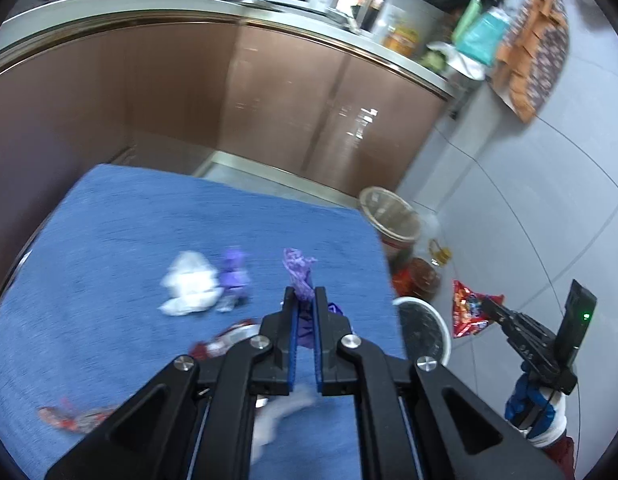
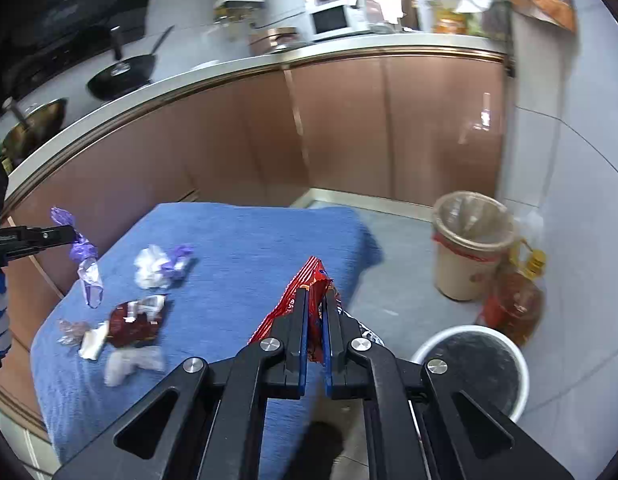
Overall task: Collect trash
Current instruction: 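Carry purple wrapper and red snack bag over the white bin with both tools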
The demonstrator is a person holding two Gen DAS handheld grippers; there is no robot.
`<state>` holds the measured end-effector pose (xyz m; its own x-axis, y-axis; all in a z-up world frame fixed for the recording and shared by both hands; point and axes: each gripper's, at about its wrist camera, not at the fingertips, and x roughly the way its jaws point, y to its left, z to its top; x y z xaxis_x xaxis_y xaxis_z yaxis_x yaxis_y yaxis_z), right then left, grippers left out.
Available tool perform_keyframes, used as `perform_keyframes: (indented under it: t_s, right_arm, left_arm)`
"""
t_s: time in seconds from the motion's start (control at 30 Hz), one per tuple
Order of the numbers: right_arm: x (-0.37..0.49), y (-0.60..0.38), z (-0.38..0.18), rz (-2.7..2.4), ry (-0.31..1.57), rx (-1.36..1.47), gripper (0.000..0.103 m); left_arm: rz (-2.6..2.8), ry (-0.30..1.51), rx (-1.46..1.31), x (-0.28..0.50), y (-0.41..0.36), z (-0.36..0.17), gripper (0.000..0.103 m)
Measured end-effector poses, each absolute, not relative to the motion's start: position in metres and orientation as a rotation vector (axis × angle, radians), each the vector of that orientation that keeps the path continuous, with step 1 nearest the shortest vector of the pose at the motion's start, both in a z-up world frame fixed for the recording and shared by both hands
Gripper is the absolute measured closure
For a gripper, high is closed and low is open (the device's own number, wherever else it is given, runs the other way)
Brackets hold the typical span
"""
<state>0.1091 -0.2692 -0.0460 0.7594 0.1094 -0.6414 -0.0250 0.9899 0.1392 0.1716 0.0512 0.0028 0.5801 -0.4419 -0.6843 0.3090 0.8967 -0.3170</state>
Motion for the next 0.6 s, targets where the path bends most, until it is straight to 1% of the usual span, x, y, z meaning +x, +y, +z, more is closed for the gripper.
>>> perform_keyframes:
  t_s: [0.33, 0.43, 0.6]
  right_arm:
    - [0.097, -0.360, -0.091, -0.110, 0.763, 0.216, 0.097]
    - [0.099, -0.383, -0.108, -0.157, 0.788, 0.229, 0.097]
    - [0.105, -0.418, -0.137, -0.220, 0.827, 0.260, 0.097]
  left_arm:
    - [-0.658, 0.919, -0.035, 0.194, -0.120, -0.023, 0.097]
    - [-0.703, 0.952, 0.016, 0.203, -0.178, -0.040, 0.097]
    - [-0.754, 1.011, 0.088, 0.210, -0.252, -0.077, 0.097]
